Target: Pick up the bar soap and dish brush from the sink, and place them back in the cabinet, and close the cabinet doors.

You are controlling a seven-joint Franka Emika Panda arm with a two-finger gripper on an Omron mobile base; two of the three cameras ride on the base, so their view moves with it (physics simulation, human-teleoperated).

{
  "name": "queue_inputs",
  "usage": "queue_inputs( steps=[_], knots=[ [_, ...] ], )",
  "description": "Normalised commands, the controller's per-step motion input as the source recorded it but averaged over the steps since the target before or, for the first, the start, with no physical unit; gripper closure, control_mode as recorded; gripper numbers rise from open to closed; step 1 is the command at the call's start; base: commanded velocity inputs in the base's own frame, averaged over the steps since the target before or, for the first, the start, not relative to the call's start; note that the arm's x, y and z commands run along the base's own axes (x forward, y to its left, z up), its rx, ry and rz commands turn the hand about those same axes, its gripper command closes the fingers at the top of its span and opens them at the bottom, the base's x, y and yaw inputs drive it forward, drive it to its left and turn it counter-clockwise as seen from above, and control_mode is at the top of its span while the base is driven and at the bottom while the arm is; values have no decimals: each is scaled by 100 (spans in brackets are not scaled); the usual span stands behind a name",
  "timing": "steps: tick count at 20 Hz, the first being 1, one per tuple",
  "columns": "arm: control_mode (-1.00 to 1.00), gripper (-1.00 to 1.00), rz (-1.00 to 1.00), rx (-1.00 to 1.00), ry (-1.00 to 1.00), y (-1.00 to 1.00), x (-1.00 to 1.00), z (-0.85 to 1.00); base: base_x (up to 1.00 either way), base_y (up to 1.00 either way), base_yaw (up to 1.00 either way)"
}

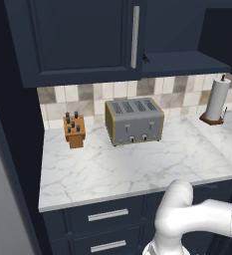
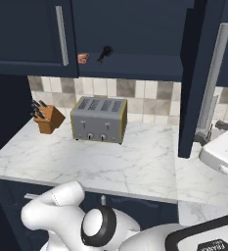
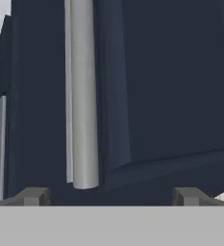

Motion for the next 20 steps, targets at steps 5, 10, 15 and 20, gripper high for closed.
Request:
queue_inputs(
  steps=[5, 10, 15, 20],
  knots=[
    [-100, -100, 3, 0, 0, 35, 28, 0, 0, 0, 0],
    [-100, -100, 5, 0, 0, 41, 7, -1, 0, 0, 0],
    [-100, -100, 4, 0, 0, 45, 6, 0, 0, 0, 0],
    [-100, -100, 3, 0, 0, 43, 10, 0, 0, 0, 0]
  ],
)
